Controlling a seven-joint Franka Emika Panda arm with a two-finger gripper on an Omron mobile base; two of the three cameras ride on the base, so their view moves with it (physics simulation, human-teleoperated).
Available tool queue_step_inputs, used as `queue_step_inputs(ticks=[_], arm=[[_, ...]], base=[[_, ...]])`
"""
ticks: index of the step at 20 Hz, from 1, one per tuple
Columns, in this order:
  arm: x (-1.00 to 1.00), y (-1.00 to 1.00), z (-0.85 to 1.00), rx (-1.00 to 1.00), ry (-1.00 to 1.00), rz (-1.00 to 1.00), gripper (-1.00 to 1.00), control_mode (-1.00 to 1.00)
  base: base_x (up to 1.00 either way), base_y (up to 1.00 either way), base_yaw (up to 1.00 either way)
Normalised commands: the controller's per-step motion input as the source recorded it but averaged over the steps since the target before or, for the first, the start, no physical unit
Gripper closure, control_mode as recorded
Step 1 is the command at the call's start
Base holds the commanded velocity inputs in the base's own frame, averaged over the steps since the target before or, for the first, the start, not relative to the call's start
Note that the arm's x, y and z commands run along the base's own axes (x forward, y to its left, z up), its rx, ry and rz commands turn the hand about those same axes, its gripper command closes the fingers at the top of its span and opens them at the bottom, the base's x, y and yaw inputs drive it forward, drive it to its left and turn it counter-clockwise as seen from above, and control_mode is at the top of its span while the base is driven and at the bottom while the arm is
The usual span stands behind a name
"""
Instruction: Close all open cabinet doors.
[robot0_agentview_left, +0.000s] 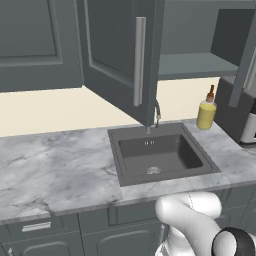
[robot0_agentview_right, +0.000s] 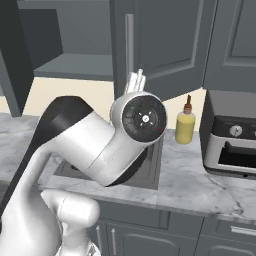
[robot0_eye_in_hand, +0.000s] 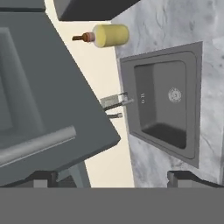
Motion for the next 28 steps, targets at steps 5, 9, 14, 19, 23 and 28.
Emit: queue_step_inputs(ticks=[5,9,14,19,23,28], arm=[[0.52,-0.03,0.00,0.07,0.00,0.25,-1.00,-1.00],[0.47,-0.12,0.02,0.05,-0.03,0.18,-1.00,-1.00],[0.32,-0.22,0.04,0.05,-0.12,0.13,-1.00,-1.00],[0.43,-0.03,0.00,0.01,-0.17,0.09,-1.00,-1.00],[0.53,0.06,0.00,0.00,-0.17,0.07,-1.00,-1.00],[0.49,0.03,0.00,0.00,-0.19,0.07,-1.00,-1.00]], base=[[0.00,0.00,0.00],[0.00,0.00,0.00],[0.00,0.00,0.00],[0.00,0.00,0.00],[0.00,0.00,0.00],[0.00,0.00,0.00]])
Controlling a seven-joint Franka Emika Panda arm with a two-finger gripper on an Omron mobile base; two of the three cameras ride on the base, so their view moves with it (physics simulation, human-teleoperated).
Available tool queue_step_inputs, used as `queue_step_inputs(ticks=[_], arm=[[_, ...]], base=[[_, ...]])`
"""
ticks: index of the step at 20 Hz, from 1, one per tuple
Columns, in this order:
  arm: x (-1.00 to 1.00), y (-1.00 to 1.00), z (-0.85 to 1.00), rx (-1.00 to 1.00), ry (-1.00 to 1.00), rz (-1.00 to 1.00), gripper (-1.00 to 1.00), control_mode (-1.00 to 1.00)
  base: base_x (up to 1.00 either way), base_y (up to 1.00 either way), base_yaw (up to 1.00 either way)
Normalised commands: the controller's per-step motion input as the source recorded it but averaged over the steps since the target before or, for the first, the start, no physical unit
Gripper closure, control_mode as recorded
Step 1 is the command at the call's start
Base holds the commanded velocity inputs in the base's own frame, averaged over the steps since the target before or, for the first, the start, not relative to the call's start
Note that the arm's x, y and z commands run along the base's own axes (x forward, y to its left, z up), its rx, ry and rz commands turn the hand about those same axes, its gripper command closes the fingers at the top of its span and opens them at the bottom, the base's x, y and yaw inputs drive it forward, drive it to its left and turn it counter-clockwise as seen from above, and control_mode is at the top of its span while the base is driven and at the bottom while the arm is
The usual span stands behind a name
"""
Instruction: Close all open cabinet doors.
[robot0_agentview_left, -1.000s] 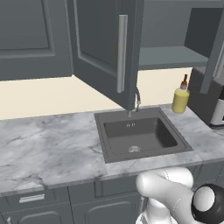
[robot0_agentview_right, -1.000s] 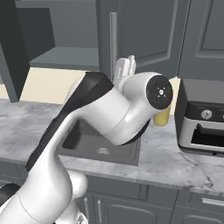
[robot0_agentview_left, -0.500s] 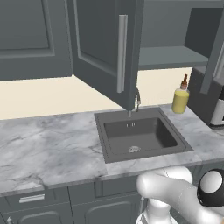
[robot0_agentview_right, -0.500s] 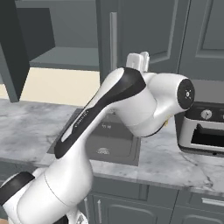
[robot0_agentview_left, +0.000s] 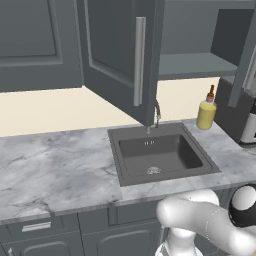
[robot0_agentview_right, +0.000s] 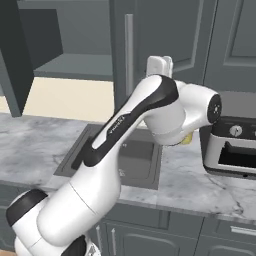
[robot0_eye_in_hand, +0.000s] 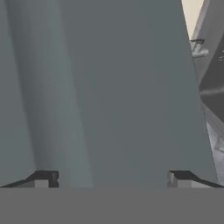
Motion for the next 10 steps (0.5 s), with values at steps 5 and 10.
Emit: queue_step_inputs(ticks=[5,10], arm=[[0.38,0.28,-0.05,0.00,-0.18,0.10,-1.00,-1.00],[0.48,0.49,-0.06,0.00,-0.11,0.12,-1.00,-1.00]], base=[[0.00,0.00,0.00],[0.00,0.00,0.00]])
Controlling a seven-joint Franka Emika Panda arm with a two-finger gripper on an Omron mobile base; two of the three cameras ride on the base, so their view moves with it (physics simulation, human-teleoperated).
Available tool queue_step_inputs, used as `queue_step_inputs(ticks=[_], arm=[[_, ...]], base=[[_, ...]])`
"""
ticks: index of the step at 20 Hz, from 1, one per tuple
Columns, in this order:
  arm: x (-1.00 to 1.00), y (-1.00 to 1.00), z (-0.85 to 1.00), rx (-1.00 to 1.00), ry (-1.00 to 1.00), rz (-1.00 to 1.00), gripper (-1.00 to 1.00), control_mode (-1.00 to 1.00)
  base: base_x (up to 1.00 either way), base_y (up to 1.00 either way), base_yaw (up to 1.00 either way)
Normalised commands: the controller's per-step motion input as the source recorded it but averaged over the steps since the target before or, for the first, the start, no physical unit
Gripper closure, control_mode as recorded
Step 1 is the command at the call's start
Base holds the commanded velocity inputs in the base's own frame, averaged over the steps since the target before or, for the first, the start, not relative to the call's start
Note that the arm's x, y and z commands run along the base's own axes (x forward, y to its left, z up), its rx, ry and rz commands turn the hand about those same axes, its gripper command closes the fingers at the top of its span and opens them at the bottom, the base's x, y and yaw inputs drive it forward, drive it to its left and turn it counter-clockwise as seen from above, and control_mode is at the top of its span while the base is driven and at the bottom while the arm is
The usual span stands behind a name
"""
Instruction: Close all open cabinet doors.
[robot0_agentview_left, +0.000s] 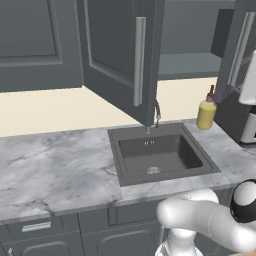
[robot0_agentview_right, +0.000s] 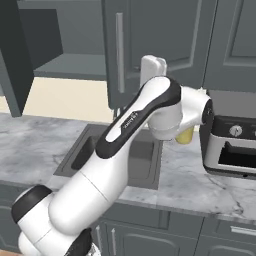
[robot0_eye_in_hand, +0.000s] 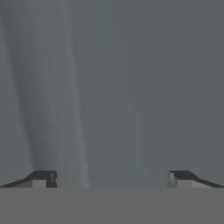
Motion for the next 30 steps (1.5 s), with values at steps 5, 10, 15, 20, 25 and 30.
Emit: queue_step_inputs(ticks=[5,10,15,20,25,30], arm=[[0.62,0.52,-0.07,-0.02,-0.02,0.05,-1.00,-1.00],[0.74,0.49,-0.09,-0.05,0.00,0.00,-1.00,-1.00],[0.60,0.44,-0.11,-0.11,-0.01,0.00,-1.00,-1.00],[0.56,0.41,-0.23,-0.13,0.00,-0.01,-1.00,-1.00],[0.50,0.35,-0.16,-0.11,0.00,-0.12,-1.00,-1.00],[0.52,0.25,-0.14,-0.12,0.00,-0.21,-1.00,-1.00]], base=[[0.00,0.00,0.00],[0.00,0.00,0.00],[0.00,0.00,0.00],[0.00,0.00,0.00],[0.00,0.00,0.00],[0.00,0.00,0.00]])
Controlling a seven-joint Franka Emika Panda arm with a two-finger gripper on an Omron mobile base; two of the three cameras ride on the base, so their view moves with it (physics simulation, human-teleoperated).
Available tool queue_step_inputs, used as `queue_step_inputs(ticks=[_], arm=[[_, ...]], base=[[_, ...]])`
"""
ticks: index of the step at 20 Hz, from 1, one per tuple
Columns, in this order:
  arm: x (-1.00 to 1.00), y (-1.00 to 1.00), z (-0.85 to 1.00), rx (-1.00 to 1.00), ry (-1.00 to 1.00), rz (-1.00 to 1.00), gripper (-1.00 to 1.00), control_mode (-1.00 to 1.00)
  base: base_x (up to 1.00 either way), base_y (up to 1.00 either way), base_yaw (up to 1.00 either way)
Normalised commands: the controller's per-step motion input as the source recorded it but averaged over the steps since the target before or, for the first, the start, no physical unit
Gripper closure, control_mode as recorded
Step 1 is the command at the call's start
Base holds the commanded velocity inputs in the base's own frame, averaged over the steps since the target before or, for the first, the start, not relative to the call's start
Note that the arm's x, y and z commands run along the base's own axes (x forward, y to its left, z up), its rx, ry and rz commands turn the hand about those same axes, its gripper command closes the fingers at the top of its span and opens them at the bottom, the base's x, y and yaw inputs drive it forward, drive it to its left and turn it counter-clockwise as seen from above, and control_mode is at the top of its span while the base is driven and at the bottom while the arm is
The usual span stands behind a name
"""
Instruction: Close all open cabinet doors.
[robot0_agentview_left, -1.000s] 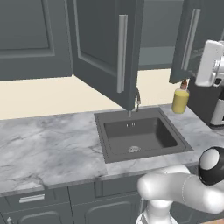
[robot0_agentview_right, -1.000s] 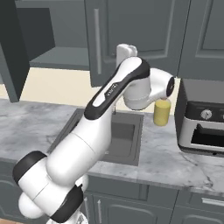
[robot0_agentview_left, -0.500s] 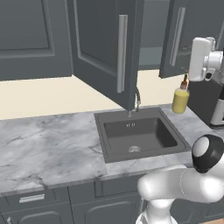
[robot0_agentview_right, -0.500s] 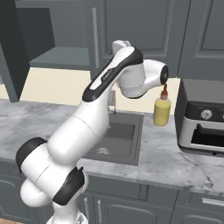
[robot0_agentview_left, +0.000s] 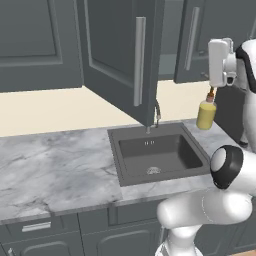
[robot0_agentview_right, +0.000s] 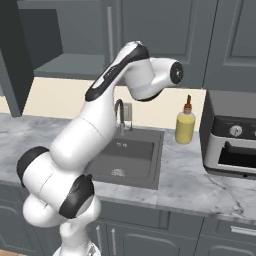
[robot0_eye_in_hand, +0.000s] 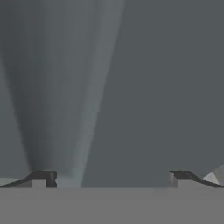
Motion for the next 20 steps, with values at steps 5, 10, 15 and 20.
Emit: queue_step_inputs(ticks=[5,10,15,20], arm=[[0.48,0.15,-0.18,-0.10,0.01,-0.24,-1.00,-1.00],[0.30,0.00,-0.22,-0.02,0.06,-0.22,-1.00,-1.00],[0.23,0.00,-0.22,0.00,0.04,-0.21,-1.00,-1.00],[-0.53,-0.09,-0.02,0.03,0.00,-0.09,-1.00,-1.00]], base=[[0.00,0.00,0.00],[0.00,0.00,0.00],[0.00,0.00,0.00],[0.00,0.00,0.00]])
